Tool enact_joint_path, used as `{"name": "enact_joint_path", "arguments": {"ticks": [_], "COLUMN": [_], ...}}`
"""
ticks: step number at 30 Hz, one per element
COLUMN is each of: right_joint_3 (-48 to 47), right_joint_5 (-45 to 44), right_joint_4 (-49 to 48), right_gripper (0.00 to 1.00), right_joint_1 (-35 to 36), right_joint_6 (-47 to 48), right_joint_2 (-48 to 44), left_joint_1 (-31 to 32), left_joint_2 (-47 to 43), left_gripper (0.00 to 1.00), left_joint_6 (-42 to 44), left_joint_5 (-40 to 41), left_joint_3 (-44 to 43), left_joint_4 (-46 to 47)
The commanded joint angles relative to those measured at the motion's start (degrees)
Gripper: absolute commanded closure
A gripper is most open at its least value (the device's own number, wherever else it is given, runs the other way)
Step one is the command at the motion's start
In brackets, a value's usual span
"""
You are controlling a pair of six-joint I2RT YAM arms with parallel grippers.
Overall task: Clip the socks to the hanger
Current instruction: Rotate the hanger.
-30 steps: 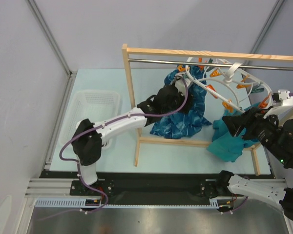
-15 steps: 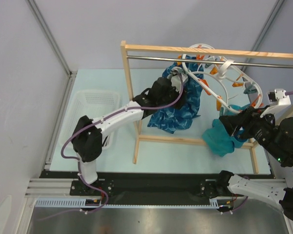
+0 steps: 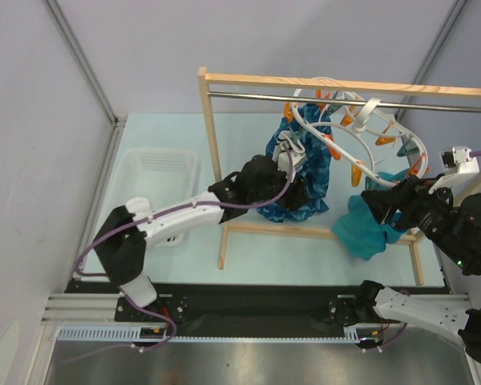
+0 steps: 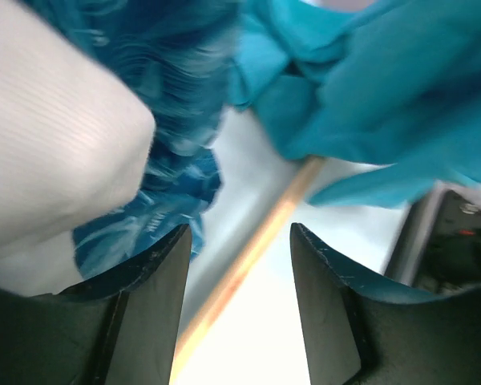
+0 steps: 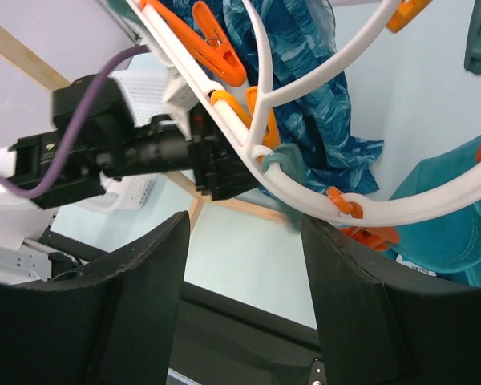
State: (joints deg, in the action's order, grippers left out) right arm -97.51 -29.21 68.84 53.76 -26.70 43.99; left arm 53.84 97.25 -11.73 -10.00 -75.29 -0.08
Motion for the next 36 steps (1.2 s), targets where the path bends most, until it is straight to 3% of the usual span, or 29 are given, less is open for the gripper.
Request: {"name": "enact_joint_path", "arguments": {"ticks": [1, 5, 12, 19, 27, 33, 36], "right_joint_3": [-1.62, -2.85, -3.65, -3.82, -3.65, -3.56, -3.56], "right_joint_5": [-0.58, -0.06, 0.38, 0.56, -0.06, -0.67, -0.76], "right_joint_4": [0.86, 0.51, -0.11, -0.63, -0.64, -0.2, -0.28], "right_gripper": [0.37, 0.36, 0.36, 0.36, 0.36, 0.36, 0.36], "right_joint_1": [-0.23, -0.14, -0.23, -0.23, -0.23, -0.23, -0.23], "right_joint_6": [0.59, 1.3, 1.74, 1.83, 2.0, 1.74, 1.74], "right_joint_2": [-0.04, 0.4, 0.84, 1.01, 0.84, 0.13, -0.48], "left_joint_1": [0.73, 1.7, 6.7, 13.65, 17.17, 19.1, 20.07], "left_joint_2": [-8.03, -14.36, -20.17, -22.02, -14.73, -11.39, -9.54], "left_gripper": [0.41, 0.41, 0.46, 0.41, 0.39, 0.39, 0.36], "left_joint_6": [-2.16, -4.62, -5.06, -1.99, -5.94, -7.96, -4.37], "left_joint_5": [-1.86, -4.24, -7.22, -4.68, -5.03, 2.07, 7.7], "left_joint_3": [5.39, 14.27, 18.95, 15.88, 5.07, 1.46, 1.55], "left_joint_4": [7.44, 14.57, 22.04, 26.26, 28.73, 33.38, 36.54]}}
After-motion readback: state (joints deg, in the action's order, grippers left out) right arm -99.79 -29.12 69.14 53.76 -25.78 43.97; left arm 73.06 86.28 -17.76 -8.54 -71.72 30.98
